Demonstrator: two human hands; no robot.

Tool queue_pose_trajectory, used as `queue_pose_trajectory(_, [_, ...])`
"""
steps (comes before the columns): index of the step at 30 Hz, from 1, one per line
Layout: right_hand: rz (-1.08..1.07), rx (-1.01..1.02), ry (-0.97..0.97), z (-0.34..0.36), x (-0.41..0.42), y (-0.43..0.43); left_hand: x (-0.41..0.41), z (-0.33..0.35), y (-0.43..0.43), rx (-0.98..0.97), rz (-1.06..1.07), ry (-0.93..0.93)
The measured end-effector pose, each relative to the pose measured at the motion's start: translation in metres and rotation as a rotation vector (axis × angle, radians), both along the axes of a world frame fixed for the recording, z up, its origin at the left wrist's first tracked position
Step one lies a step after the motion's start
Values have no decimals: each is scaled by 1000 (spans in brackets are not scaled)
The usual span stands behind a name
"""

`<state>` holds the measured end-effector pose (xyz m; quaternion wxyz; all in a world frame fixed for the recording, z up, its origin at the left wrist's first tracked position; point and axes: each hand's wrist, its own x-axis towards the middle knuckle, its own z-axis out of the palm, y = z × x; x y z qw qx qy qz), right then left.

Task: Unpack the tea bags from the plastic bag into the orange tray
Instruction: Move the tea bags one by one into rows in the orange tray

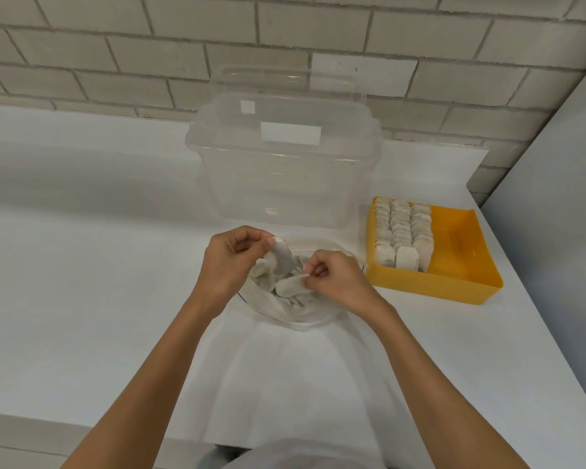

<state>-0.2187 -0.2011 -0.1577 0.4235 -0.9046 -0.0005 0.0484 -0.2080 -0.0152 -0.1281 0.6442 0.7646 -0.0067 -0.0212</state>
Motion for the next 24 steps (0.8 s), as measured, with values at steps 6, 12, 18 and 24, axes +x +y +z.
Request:
queue_pose_trajectory(6, [-112,402,105,14,-2,-24,4,0,6,30,45,-16])
queue_pose_trajectory(12, [-208,739,175,24,-6,-31,7,5,5,64,9,-56])
queue_pose_trajectory(18, [-260,1346,474,36,-6,-27,5,12,-6,28,-88,-35])
queue_pose_trajectory(24, [-82,1649,696,32,-2,-22,6,29,-28,-51,-247,-62])
